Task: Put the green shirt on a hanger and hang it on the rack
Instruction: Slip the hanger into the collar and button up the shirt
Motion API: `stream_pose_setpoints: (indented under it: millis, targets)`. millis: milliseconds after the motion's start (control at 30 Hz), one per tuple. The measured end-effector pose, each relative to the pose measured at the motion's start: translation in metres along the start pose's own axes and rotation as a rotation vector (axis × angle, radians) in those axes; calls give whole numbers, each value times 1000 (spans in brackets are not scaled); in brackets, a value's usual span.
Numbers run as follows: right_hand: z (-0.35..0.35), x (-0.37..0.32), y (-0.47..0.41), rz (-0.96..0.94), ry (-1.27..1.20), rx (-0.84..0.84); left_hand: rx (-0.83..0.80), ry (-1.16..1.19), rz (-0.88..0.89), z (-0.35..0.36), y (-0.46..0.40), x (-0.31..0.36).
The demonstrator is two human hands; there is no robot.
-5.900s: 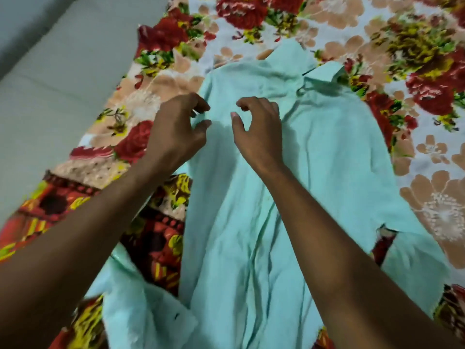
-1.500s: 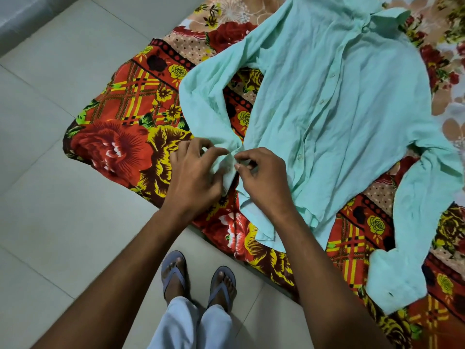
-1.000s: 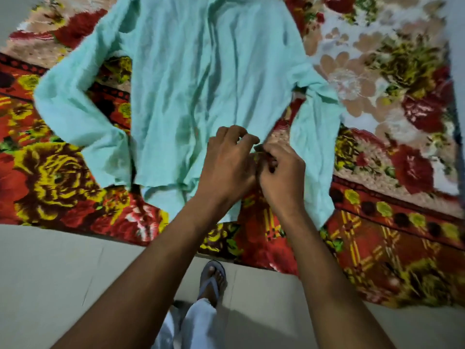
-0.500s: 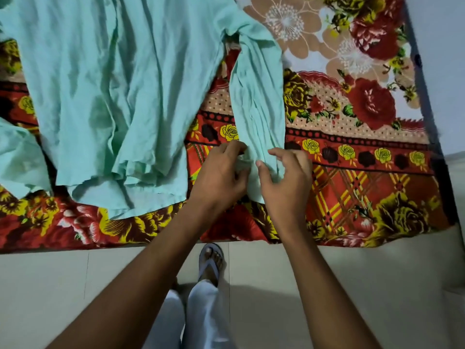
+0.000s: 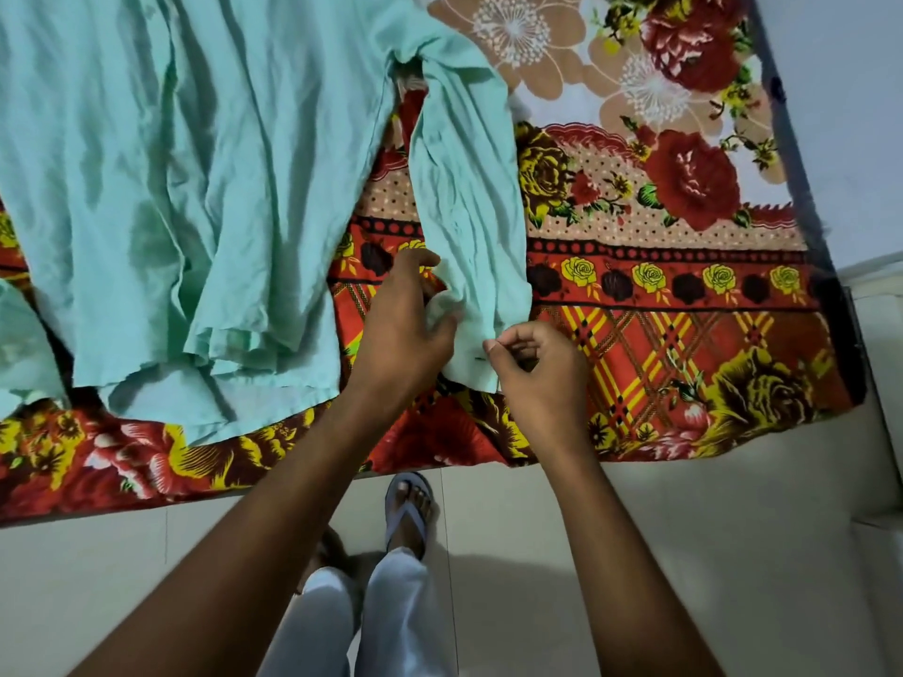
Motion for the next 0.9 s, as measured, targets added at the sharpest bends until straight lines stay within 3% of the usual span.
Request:
stream_pose_setpoints:
  millis: [100, 200, 367, 433, 533, 633, 900]
  targets:
    - [-1, 6, -4, 48, -91, -32, 0, -330, 228, -3, 5, 27]
    - [5, 14, -5, 171, -335, -142, -77, -367, 380, 10, 16, 48]
    - [13, 8, 2, 213, -491, -344, -256, -360, 199, 28, 29, 26]
    - [12, 8, 3, 157, -418, -318, -252, -345, 177, 28, 30, 22]
    - [0, 5, 4, -28, -73, -98, -221, -286, 156, 25, 30, 15]
    - [4, 5, 11, -107, 184, -33, -142, -228, 149, 15, 33, 12]
    - [8, 3, 12, -49, 223, 21, 111, 0, 1, -12, 44, 10]
Point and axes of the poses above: each hand's wrist, its own y-axis away from the middle knuckle, its own z-axis out of the palm, x = y × z, the point moved 9 cm from there along -y, towards the middle knuckle, and after that the axes turned 13 degrees about z, right-handed, at the moved point
